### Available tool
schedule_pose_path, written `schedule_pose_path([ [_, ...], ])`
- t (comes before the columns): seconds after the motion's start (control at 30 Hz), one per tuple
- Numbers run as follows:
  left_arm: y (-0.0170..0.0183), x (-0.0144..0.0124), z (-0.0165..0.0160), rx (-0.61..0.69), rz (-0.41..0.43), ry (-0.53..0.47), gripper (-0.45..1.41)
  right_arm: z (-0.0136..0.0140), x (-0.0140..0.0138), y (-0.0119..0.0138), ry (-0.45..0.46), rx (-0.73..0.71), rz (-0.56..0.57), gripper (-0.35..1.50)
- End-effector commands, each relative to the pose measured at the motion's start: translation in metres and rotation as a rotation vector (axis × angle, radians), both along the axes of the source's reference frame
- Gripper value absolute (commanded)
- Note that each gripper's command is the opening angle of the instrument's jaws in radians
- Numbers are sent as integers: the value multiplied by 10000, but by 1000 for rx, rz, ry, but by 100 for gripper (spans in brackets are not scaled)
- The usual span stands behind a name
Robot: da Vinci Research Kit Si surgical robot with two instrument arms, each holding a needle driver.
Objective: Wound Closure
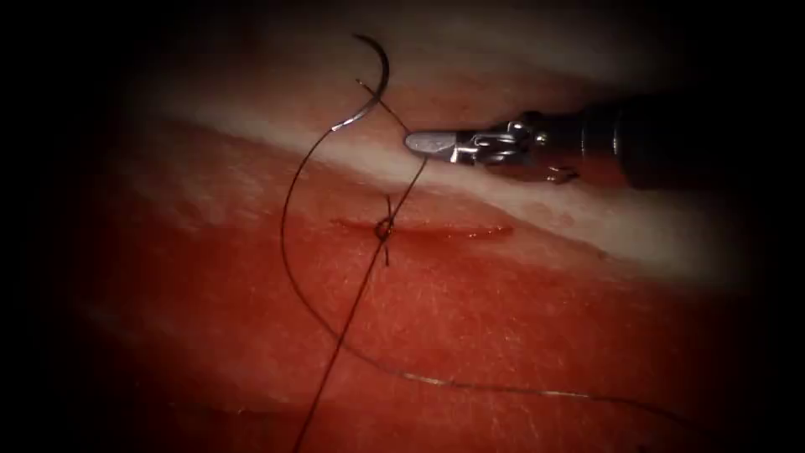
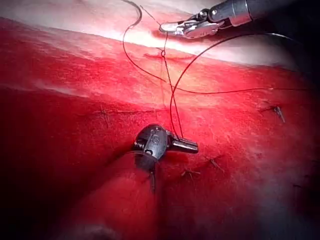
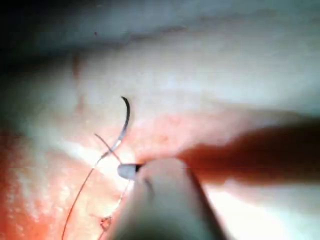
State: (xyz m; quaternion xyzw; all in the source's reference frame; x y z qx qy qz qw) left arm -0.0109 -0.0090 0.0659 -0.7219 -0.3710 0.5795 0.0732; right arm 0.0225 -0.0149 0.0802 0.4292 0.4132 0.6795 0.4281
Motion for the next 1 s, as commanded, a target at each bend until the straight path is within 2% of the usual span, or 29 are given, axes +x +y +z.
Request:
schedule_pose_path([
  [0.03, -5, -7, 7, 3, 4, -1, -45, 6, 10, 5, -7, -10, -8, -35],
  [0.4, -26, -15, 23, 29, 10, 5, -45, 35, 24, 34, -77, -93, -38, -35],
  [0.67, -38, -17, 30, 50, 1, 8, -45, 48, 23, 40, -148, -155, -70, -35],
  [0.8, -44, -15, 32, 57, 1, 11, -45, 58, 20, 36, -177, -165, -85, -35],
  [1.0, -50, -13, 34, 63, 4, 14, -45, 66, 16, 43, -195, -167, -80, -35],
])
